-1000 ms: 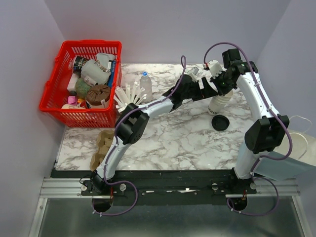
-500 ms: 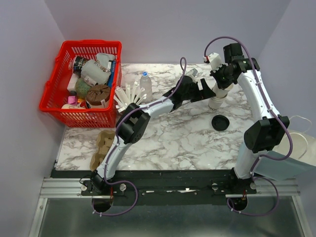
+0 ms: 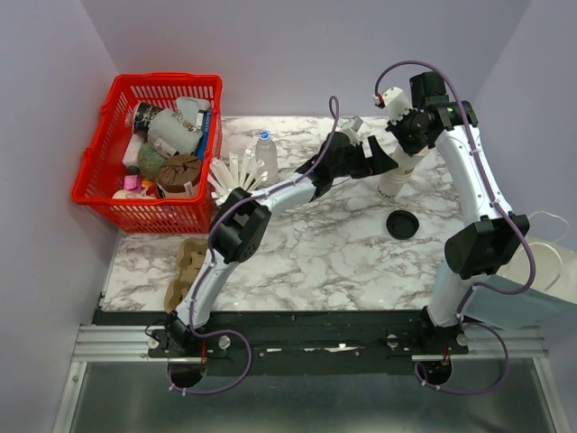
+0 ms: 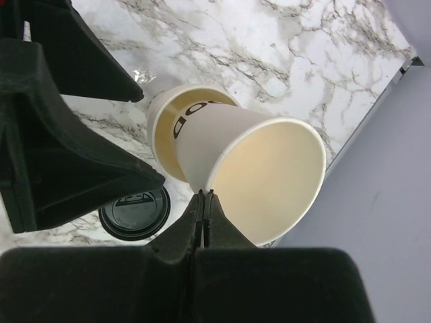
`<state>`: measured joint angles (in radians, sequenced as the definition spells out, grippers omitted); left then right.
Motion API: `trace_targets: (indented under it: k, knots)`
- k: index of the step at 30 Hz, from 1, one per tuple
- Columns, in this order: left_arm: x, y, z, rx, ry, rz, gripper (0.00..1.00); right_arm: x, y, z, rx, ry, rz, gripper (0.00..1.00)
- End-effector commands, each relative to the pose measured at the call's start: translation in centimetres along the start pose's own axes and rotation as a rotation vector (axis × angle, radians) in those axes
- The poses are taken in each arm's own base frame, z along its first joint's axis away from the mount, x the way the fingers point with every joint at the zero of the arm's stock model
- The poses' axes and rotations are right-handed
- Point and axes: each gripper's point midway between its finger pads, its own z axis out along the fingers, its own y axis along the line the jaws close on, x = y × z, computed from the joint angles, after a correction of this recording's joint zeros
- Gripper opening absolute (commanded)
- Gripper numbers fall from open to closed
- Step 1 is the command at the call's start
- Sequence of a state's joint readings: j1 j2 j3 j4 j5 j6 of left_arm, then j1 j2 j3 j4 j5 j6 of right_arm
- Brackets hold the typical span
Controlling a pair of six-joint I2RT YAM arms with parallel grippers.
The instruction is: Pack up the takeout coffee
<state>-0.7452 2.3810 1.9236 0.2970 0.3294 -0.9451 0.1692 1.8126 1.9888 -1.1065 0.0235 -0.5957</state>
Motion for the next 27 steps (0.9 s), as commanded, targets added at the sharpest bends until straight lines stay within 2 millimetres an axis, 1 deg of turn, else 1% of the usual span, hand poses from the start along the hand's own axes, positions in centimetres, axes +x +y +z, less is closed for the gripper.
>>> trace_targets:
  k: [1,2,3,5,6,8,9,11,12,13,14,15,16,17,18,19,20,21,22,23,24,25,26,27]
  knots:
    - [-5.2,-7.1,-2.6,0.108,-0.092,0.090,0.99,-0.6,-1.6,-3.0,0.082,-0.021,-0.007,0.01]
    - [-5.6,-7.2,-2.9,0.106,-0.099,0.095,0.99,-0.7,-1.6,-3.3,0.083,-0.026,-0.004,0.00]
    - [-6.2,-8.2,-3.4,0.116,-0.108,0.104,0.99,-0.8,-1.5,-3.8,0.084,-0.036,0.000,0.01]
    - [-6.5,-8.2,-3.9,0.106,-0.111,0.120,0.99,-0.9,-1.4,-4.1,0.082,-0.044,0.003,0.01]
    - [-7.1,-8.9,-4.4,0.111,-0.120,0.128,0.99,-0.9,-1.4,-4.5,0.084,-0.053,0.003,0.01]
    - [-7.2,-9.0,-4.9,0.103,-0.119,0.145,0.99,-1.0,-1.5,-4.9,0.089,-0.061,0.005,0.01]
    - [-8.0,-9.9,-5.7,0.107,-0.134,0.155,0.99,-1.2,-1.5,-5.1,0.090,-0.067,0.005,0.01]
    - [-8.4,-10.0,-6.5,0.091,-0.139,0.166,0.99,-1.7,-1.8,-6.1,0.101,-0.095,0.012,0.00]
    - [-9.2,-11.0,-7.4,0.100,-0.155,0.179,0.99,-1.9,-1.9,-6.5,0.105,-0.105,0.014,0.01]
    - [-9.4,-10.8,-7.8,0.082,-0.153,0.180,0.99,-2.1,-2.0,-6.9,0.111,-0.116,0.013,0.01]
    - [-9.7,-11.1,-8.3,0.079,-0.157,0.184,0.99,-2.4,-2.2,-7.5,0.120,-0.129,0.011,0.01]
    - [-10.5,-12.3,-9.4,0.088,-0.172,0.194,0.99,-2.5,-2.3,-7.8,0.125,-0.138,0.010,0.01]
    - [-11.0,-12.1,-10.2,0.072,-0.175,0.191,0.99,-2.7,-2.3,-8.1,0.128,-0.148,0.007,0.01]
    - [-11.6,-12.4,-11.0,0.069,-0.185,0.194,0.99,-3.0,-2.6,-8.6,0.142,-0.166,0.005,0.01]
    - [-12.7,-13.7,-12.5,0.078,-0.210,0.201,0.99,-3.2,-2.6,-8.8,0.144,-0.177,0.003,0.01]
    - [-13.6,-13.1,-13.6,0.050,-0.215,0.194,0.99,-3.3,-2.7,-9.0,0.145,-0.189,0.002,0.01]
    - [-14.2,-13.2,-14.5,0.050,-0.217,0.197,0.99,-3.8,-2.7,-9.5,0.150,-0.216,0.001,0.01]
    - [-15.4,-14.6,-16.3,0.066,-0.243,0.213,0.99,-4.0,-2.4,-9.4,0.135,-0.230,-0.001,0.01]
    - [-15.8,-14.1,-17.5,0.047,-0.242,0.220,0.99,-4.3,-2.0,-9.5,0.113,-0.252,-0.001,0.01]
    - [-17.3,-13.4,-19.2,0.032,-0.255,0.227,0.99,-4.7,-1.4,-9.5,0.084,-0.274,-0.014,0.01]
    - [-18.4,-14.7,-21.5,0.050,-0.274,0.262,0.99,-5.2,0.0,-9.4,0.018,-0.307,-0.033,0.01]
    - [-18.6,-14.1,-22.8,0.042,-0.268,0.317,0.99,-5.3,1.1,-9.2,-0.017,-0.319,-0.055,0.01]
    - [-20.1,-13.1,-24.9,0.019,-0.296,0.366,0.99,-6.1,2.7,-9.1,-0.054,-0.343,-0.126,0.01]
    - [-20.5,-14.8,-27.5,0.042,-0.312,0.428,0.99,-6.6,4.1,-9.6,-0.082,-0.374,-0.176,0.01]
